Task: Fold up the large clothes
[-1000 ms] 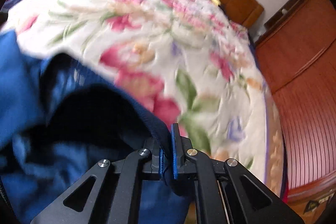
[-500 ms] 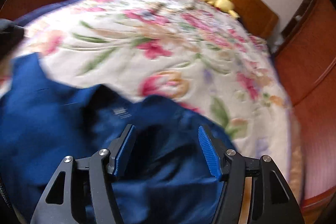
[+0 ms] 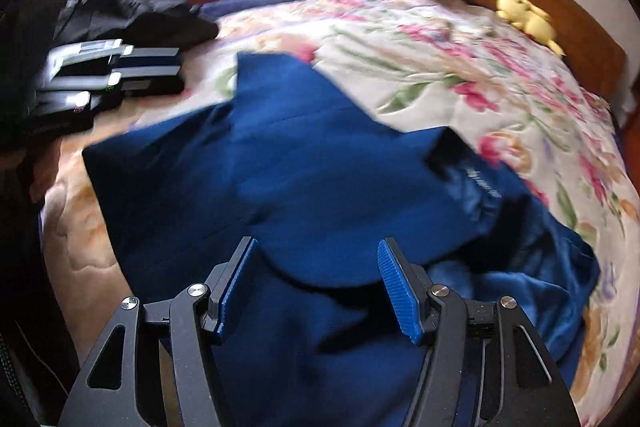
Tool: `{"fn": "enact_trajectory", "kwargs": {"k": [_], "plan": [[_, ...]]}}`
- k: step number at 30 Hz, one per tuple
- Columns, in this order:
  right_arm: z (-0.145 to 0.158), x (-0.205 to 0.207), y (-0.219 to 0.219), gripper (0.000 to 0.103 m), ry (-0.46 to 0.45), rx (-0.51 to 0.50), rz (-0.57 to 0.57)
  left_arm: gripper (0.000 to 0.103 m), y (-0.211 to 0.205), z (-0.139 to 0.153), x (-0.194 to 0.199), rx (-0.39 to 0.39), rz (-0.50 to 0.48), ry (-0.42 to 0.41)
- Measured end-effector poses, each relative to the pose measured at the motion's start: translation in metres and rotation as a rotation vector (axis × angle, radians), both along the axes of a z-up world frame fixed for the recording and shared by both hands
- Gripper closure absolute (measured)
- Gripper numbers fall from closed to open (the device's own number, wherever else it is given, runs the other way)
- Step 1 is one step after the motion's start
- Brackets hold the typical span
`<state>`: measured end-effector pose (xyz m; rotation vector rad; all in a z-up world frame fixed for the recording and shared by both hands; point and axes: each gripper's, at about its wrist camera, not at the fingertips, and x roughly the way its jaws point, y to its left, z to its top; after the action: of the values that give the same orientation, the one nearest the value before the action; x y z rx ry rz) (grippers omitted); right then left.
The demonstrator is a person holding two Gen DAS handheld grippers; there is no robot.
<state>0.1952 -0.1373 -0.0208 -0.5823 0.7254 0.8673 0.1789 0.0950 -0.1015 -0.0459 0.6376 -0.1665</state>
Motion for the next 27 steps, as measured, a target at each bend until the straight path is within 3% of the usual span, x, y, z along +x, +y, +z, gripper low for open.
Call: {"fn": "enact_trajectory", "kwargs": {"k": [3,4,5,6,7,16,21,25,27], "plan": [[-0.012,0.003,0.009,0.040,-0.004,-0.069,0.032,0.069,0.001,0.000,0.000,-0.002,0.002,0.000],[-0.016,0.002,0.012,0.046,-0.019,-0.096,0.032,0.069,0.001,0.000,0.000,-0.001,0.001,0.000],[-0.019,0.005,0.013,0.055,-0.030,-0.116,0.033,0.069,0.001,0.000,0.000,0.001,0.000,0.000],[-0.019,0.009,0.013,0.084,-0.055,-0.130,0.023,0.069,0.001,0.000,-0.001,-0.001,0.001,0.000],[-0.016,0.015,0.012,0.101,-0.078,-0.134,0.014,0.069,0.001,0.000,0.000,-0.001,0.000,-0.001],[0.038,0.096,0.022,0.101,-0.212,-0.059,-0.108,0.069,0.001,0.001,-0.001,0.005,0.001,-0.004],[0.048,0.162,0.040,0.099,-0.303,-0.071,-0.287,0.069,-0.001,-0.001,0.002,0.013,-0.002,0.000],[0.049,0.194,0.047,0.060,-0.287,-0.059,-0.393,0.069,-0.005,-0.002,0.003,0.018,-0.010,0.003],[0.049,0.190,0.050,0.050,-0.282,-0.033,-0.378,0.069,-0.005,-0.001,0.002,0.018,-0.013,-0.001]]}}
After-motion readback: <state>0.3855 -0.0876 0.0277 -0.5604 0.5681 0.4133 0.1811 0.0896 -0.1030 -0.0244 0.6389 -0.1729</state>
